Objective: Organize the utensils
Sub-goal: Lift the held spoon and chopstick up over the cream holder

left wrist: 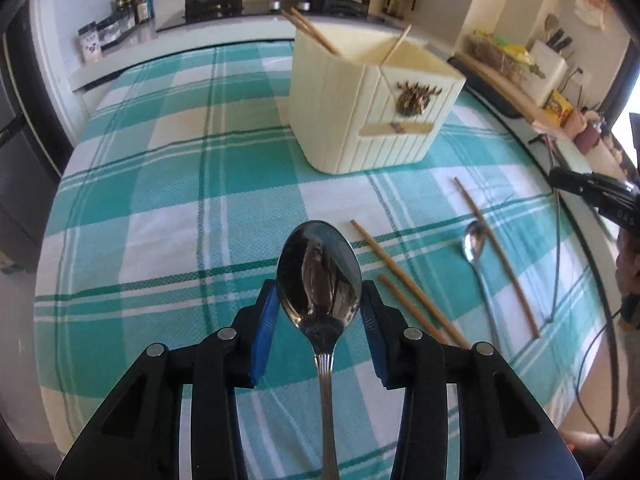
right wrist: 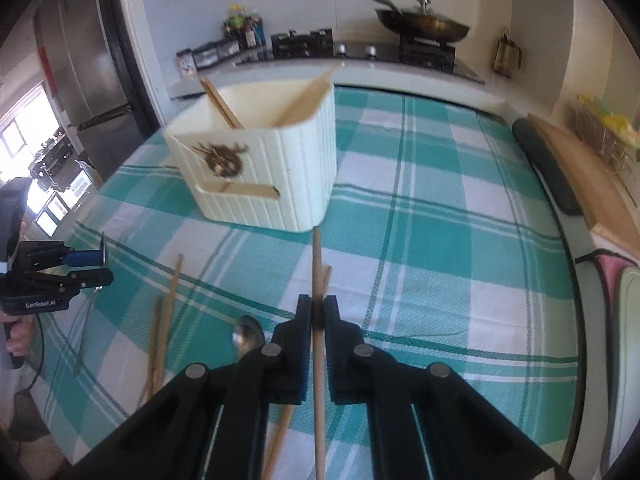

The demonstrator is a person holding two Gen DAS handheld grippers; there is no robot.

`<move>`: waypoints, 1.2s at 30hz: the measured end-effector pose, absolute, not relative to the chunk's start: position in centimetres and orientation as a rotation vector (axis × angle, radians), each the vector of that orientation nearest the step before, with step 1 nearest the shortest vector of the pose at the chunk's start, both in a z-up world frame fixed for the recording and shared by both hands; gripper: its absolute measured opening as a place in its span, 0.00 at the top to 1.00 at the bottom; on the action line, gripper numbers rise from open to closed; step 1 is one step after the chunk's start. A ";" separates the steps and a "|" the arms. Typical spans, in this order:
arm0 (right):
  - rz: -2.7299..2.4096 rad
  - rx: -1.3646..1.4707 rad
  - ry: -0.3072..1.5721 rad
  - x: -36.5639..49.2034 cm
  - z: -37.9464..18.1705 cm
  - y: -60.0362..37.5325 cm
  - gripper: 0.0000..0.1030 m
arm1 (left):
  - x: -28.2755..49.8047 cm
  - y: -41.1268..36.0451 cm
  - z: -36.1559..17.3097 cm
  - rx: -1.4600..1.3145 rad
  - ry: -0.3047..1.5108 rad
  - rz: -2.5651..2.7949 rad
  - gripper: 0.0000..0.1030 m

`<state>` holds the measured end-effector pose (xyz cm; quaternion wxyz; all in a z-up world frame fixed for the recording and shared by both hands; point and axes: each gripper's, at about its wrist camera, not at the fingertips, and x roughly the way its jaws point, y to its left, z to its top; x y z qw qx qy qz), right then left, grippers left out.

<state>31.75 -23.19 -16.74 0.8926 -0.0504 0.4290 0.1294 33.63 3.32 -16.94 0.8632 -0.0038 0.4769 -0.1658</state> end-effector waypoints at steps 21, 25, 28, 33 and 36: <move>0.302 -0.048 0.532 23.5 -4.9 -22.1 0.94 | 28.2 6.4 -3.2 -0.226 0.702 -0.470 0.60; 0.303 -0.069 0.471 25.0 -2.5 -21.4 0.94 | 29.9 6.2 1.4 -0.259 0.611 -0.489 0.60; 0.299 -0.057 0.422 26.4 -0.5 -21.1 0.94 | 31.6 5.5 4.7 -0.243 0.505 -0.452 0.60; 0.296 -0.029 0.314 29.7 2.2 -20.3 0.94 | 36.2 3.1 6.6 -0.206 0.362 -0.344 0.60; 0.281 -0.044 0.226 32.1 2.1 -19.3 0.94 | 39.4 1.9 5.1 -0.202 0.324 -0.309 0.60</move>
